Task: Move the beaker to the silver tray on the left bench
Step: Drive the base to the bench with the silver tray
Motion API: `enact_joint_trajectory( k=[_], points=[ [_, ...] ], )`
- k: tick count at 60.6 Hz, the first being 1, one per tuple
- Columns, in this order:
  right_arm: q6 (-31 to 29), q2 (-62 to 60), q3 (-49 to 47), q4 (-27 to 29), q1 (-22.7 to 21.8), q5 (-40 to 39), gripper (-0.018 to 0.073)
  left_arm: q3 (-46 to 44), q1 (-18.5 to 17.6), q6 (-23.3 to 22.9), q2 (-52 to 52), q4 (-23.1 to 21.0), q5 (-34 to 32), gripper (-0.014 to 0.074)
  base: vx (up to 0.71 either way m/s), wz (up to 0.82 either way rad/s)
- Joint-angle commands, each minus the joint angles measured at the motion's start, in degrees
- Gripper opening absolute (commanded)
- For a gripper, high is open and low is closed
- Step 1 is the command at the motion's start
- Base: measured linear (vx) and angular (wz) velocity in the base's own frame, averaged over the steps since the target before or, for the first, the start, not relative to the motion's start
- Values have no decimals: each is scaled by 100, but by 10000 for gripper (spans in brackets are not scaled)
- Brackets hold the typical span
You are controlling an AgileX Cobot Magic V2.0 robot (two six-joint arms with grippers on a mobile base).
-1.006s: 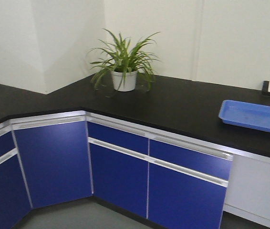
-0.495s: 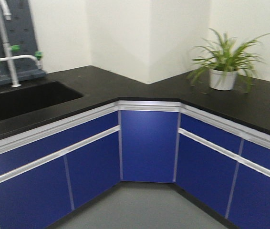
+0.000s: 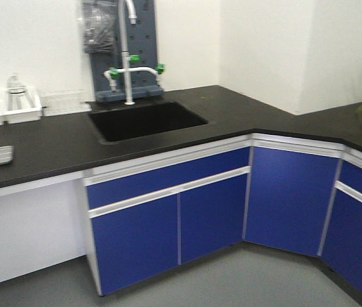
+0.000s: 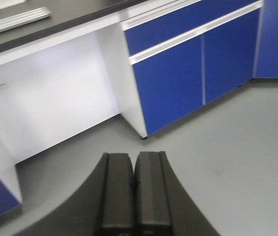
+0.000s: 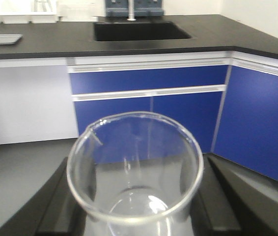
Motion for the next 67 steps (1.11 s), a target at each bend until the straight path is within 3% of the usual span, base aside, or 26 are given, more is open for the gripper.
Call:
enact_joint_trajectory(
  k=[1, 42, 67],
  points=[
    [-37, 18, -187, -67, -14, -430, -11, 114, -24, -11, -45, -12, -475, 1, -2, 48],
    [-37, 18, -187, -67, -14, -368, -11, 114, -24, -11, -45, -12, -475, 1, 14, 53],
    [-37, 18, -187, -67, -14, -368, -11, 114, -24, -11, -45, -12, -475, 1, 33, 20]
  ],
)
